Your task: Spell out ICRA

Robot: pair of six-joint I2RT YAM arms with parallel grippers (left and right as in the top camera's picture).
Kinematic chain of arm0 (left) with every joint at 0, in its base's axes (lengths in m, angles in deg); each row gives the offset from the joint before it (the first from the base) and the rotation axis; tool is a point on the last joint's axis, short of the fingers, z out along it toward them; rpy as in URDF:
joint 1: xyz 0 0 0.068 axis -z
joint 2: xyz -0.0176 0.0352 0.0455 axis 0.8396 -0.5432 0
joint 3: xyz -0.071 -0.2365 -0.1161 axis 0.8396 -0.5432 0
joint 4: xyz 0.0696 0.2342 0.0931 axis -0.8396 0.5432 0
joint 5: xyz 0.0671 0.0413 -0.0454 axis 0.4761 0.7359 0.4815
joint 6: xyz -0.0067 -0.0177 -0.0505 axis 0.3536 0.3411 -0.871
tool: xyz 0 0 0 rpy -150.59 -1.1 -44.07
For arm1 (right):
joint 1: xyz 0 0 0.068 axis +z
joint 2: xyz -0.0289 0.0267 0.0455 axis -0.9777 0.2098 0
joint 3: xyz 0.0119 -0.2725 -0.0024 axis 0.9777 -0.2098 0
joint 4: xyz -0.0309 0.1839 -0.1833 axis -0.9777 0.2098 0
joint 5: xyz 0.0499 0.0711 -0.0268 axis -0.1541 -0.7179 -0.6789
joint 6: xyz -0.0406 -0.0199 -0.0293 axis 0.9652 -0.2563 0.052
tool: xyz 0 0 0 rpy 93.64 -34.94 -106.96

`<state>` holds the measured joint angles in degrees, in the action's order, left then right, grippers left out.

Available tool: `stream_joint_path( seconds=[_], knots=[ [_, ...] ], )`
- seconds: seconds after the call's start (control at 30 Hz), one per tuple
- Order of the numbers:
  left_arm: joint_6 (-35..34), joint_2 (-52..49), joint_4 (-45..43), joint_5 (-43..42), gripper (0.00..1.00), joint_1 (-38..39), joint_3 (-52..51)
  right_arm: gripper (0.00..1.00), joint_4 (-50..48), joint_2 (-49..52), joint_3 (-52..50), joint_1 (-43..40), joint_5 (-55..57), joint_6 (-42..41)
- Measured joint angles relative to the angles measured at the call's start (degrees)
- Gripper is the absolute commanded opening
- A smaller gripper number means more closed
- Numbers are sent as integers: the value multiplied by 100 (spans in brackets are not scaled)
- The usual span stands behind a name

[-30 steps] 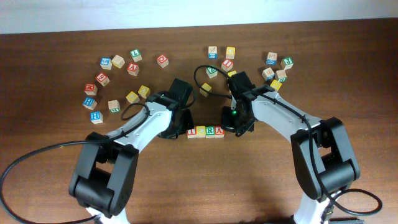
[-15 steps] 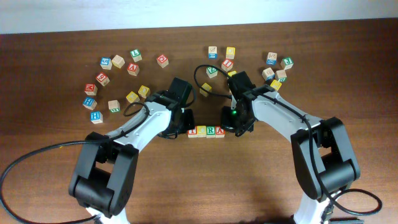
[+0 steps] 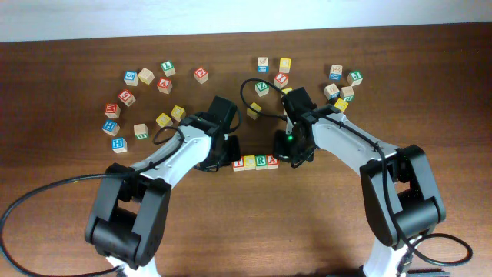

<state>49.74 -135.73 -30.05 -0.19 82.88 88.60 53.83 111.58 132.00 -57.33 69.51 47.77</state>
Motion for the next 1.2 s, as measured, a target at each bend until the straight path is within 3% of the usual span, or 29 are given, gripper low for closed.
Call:
stream_joint_path(
  seconds=[0.9, 1.2],
  knots=[
    [0, 0, 11, -11, 0, 0, 0, 4, 149, 0, 0, -35, -59, -293],
    [20, 13, 350, 37, 0, -455, 7, 4, 1320, 2, 610, -365, 192, 37]
  ],
)
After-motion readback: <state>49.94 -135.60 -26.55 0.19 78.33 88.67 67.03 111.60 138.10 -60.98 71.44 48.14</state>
